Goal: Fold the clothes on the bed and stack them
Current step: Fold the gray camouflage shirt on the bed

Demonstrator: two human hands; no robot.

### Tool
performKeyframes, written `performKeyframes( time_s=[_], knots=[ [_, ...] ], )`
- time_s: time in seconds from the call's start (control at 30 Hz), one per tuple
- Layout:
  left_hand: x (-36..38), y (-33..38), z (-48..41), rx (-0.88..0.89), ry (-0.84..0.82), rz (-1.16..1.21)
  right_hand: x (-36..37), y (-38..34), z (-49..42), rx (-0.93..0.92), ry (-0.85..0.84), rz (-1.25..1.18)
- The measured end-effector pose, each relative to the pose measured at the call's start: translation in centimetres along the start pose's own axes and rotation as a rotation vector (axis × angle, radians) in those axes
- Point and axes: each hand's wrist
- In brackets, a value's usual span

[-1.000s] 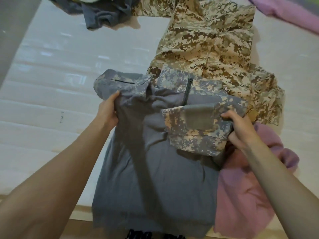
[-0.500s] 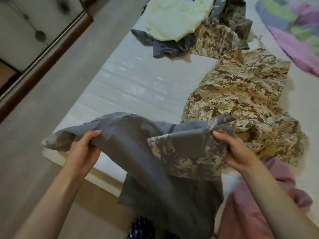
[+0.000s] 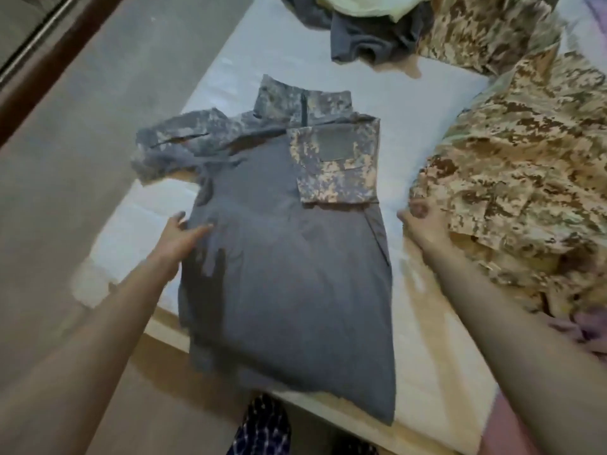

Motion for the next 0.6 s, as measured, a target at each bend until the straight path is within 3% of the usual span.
performKeyframes(
  time_s=[0.1, 0.23, 0.37, 0.5, 0.6],
  knots=[
    [-0.4, -6.8, 2.4, 0.082, 0.044, -0.193, 0.8, 9.5, 5.8, 0.12, -0.072, 0.176],
    [-1.2, -12.0, 5.0, -0.052, 0.058, -0.156, 1.2, 15.8, 10.6, 0.228, -0.081, 0.275],
    [-1.8, -14.6, 6.4, -0.148, -0.064, -0.236, 1.2, 16.4, 11.9, 0.237, -0.305, 0.317],
    [-3.4, -16.6, 8.3, -0.354, -0.382, -0.344, 0.5, 17.0, 13.2, 0.279, -0.702, 0.394],
    [-4.7, -17.5, 10.5, -0.387, -0.466, -0.486, -0.8, 17.8, 14.3, 0.286, -0.775, 0.272]
  ],
)
Point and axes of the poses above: each hand's wrist, its own z-axis away from the middle knuckle, its own x-axis out of the palm, y = z × x, and after that the axes turned 3 degrees about x, right-handed
